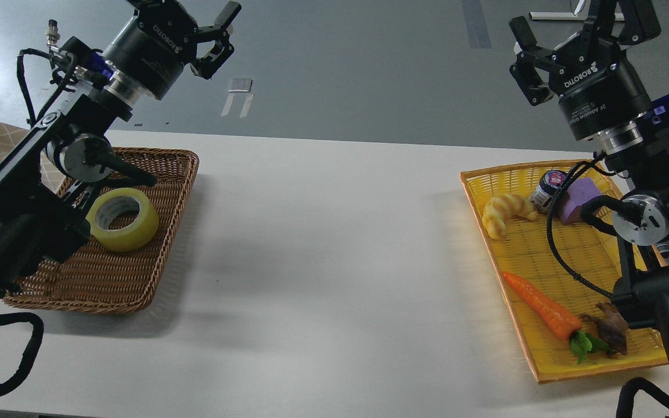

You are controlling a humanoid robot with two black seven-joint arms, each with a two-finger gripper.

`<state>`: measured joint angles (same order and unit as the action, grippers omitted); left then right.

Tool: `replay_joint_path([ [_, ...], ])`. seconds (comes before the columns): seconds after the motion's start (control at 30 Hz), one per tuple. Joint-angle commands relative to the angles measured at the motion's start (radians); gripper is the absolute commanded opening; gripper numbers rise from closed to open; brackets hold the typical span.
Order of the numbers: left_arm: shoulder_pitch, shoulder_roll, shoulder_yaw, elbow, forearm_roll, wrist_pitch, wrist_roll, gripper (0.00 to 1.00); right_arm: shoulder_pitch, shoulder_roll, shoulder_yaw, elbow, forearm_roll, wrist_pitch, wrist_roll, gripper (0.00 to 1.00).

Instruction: Place and transfer tape with both arms

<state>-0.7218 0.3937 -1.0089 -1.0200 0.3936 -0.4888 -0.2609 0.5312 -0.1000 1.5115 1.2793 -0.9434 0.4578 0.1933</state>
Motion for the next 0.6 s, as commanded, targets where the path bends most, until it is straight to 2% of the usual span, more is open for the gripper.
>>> replay_joint_path([
  [0.0,0.019,-0.041,-0.016,0.000,-0.006,0.000,0.002,0.98,0.015,-0.001,0.000,0.000,0.000,-0.001,0.000,1.00],
  [0.57,0.036,-0.164,-0.050,0.001,0.001,0.000,0.000,0.98,0.052,0.052,-0.005,-0.021,-0.002,-0.016,0.001,1.00],
])
